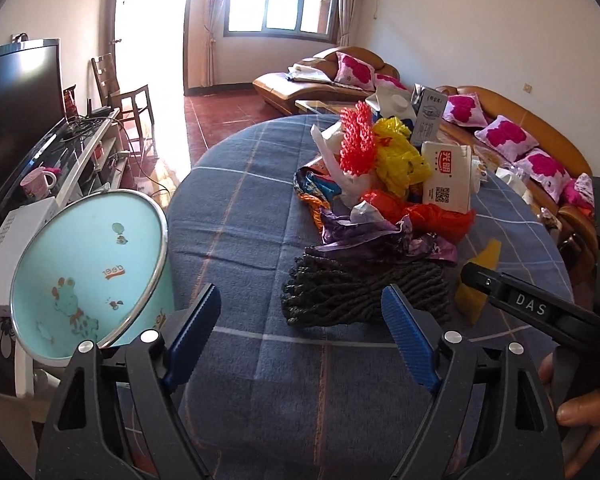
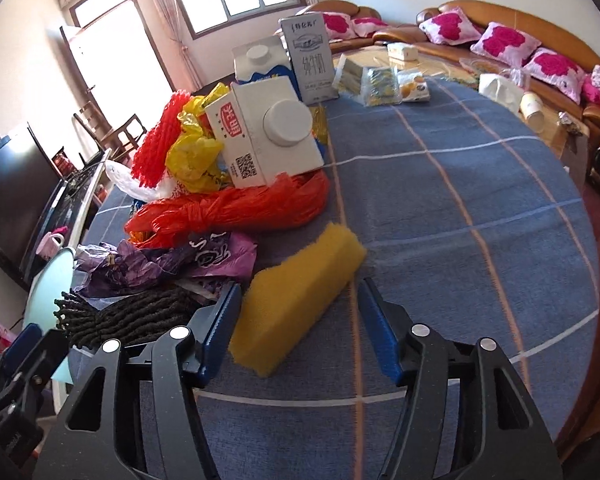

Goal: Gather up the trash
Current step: 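Grasp the black knitted glove with the left tool while the right tool grasps the yellow sponge, then carry the glove with the left tool while the right tool drops the sponge into the blue bin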

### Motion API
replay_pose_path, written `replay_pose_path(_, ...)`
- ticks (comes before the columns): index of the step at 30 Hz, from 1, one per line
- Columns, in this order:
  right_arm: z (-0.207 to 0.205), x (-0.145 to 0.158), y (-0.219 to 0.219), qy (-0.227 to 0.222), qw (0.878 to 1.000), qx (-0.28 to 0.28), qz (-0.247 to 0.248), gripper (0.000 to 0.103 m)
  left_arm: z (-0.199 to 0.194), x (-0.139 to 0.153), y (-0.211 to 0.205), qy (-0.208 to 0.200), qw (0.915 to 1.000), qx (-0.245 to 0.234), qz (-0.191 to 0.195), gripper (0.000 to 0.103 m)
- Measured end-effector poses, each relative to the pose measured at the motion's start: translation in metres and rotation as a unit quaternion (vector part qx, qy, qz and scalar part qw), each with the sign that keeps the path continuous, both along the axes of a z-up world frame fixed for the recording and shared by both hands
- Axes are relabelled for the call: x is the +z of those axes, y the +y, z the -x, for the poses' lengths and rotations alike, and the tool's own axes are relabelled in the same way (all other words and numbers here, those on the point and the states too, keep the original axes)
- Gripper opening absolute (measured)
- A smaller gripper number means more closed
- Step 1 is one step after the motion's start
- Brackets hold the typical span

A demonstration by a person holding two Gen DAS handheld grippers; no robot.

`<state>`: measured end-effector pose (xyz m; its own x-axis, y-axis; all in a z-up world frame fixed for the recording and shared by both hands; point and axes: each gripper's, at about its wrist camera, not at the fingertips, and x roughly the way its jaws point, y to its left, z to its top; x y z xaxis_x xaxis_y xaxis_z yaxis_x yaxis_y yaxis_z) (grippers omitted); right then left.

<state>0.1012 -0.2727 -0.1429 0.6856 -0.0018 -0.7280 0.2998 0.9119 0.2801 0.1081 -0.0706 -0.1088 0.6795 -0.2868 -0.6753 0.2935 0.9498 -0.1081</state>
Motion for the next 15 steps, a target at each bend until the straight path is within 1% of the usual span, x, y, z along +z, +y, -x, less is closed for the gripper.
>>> replay_pose_path(2,0.000,0.000,0.002,-0.003,1.000,0.007,-0.001,0.051,-0.010,-0.008,-0.004,0.020,0.9997,-0.001,0.014,0.078)
replay_pose_path(3,-0.001,0.001,0.003,-0.008,1.000,0.013,0.001,0.045,-0.013,-0.009,-0.005,0.028,0.9994,-0.002,0.019,0.075)
replay_pose_path(4,0.000,0.002,0.004,-0.010,1.000,0.019,0.005,0.038,-0.016,-0.010,-0.008,0.032,0.9992,-0.007,0.023,0.070)
replay_pose_path(5,0.001,0.003,0.006,-0.013,1.000,0.024,0.008,0.035,-0.018,-0.011,-0.011,0.035,0.9990,-0.013,0.026,0.067)
replay_pose_path(6,0.002,0.004,0.007,-0.015,0.999,0.027,0.009,0.032,-0.019,-0.013,-0.013,0.039,0.9986,-0.019,0.030,0.058)
replay_pose_path(7,0.004,0.004,0.008,-0.017,0.999,0.029,0.008,0.031,-0.021,-0.015,-0.014,0.046,0.9979,-0.024,0.038,0.049)
replay_pose_path(8,0.005,0.004,0.008,-0.020,0.999,0.029,0.007,0.030,-0.021,-0.017,-0.014,0.053,0.9973,-0.026,0.045,0.046)
replay_pose_path(9,0.008,0.005,0.007,-0.022,0.999,0.026,0.006,0.030,-0.022,-0.018,-0.014,0.057,0.9968,-0.025,0.049,0.042)
replay_pose_path(10,0.008,0.006,0.005,-0.024,0.999,0.023,0.007,0.029,-0.020,-0.017,-0.014,0.057,0.9966,-0.028,0.053,0.033)
replay_pose_path(12,0.013,0.010,0.004,-0.032,0.999,0.018,0.005,0.029,-0.017,-0.014,-0.013,0.053,0.9963,-0.035,0.058,0.027)
replay_pose_path(15,0.020,0.020,0.002,-0.048,0.999,0.007,0.010,0.029,-0.009,-0.005,-0.007,0.043,0.9964,-0.035,0.064,0.026)
